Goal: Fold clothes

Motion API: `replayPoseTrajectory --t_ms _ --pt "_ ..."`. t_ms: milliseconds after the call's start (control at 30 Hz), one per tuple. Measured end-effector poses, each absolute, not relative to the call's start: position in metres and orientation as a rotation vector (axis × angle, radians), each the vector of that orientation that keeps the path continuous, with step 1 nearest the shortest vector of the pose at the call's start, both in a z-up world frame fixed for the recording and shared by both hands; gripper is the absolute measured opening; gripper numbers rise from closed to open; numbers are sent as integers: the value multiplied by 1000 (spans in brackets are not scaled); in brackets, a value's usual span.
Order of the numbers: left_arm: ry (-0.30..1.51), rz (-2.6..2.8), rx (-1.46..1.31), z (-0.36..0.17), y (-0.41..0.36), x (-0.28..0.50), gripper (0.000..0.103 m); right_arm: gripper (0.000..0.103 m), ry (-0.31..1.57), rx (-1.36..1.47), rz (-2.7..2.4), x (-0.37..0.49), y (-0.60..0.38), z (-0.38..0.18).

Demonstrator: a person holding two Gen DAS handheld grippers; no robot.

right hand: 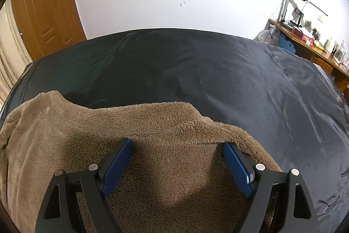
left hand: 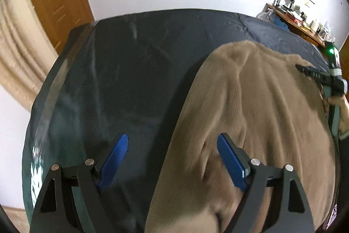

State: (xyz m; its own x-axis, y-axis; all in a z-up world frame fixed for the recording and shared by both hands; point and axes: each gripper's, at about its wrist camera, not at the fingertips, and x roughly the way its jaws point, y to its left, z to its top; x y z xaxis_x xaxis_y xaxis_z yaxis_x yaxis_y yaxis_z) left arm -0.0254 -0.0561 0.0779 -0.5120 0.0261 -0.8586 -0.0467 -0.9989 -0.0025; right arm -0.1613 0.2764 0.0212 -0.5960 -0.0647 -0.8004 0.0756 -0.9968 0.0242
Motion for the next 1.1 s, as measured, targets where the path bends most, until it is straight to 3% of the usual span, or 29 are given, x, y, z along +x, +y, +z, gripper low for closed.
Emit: replayPoseTrajectory --t_ms 200,433,633,1100 --pt "-41 2548 -1548 69 -79 28 87 87 5 1368 -2736 -160 277 21" --pt "-102 2496 -1575 46 -68 35 87 87 -13 1360 -2732 -159 281 21" --pt "6 2553 -1610 33 -57 26 79 87 -59 1353 -2756 -158 285 21" --pt "911 2950 -1535 50 -51 -12 79 87 -67 1354 -2764 -158 287 20"
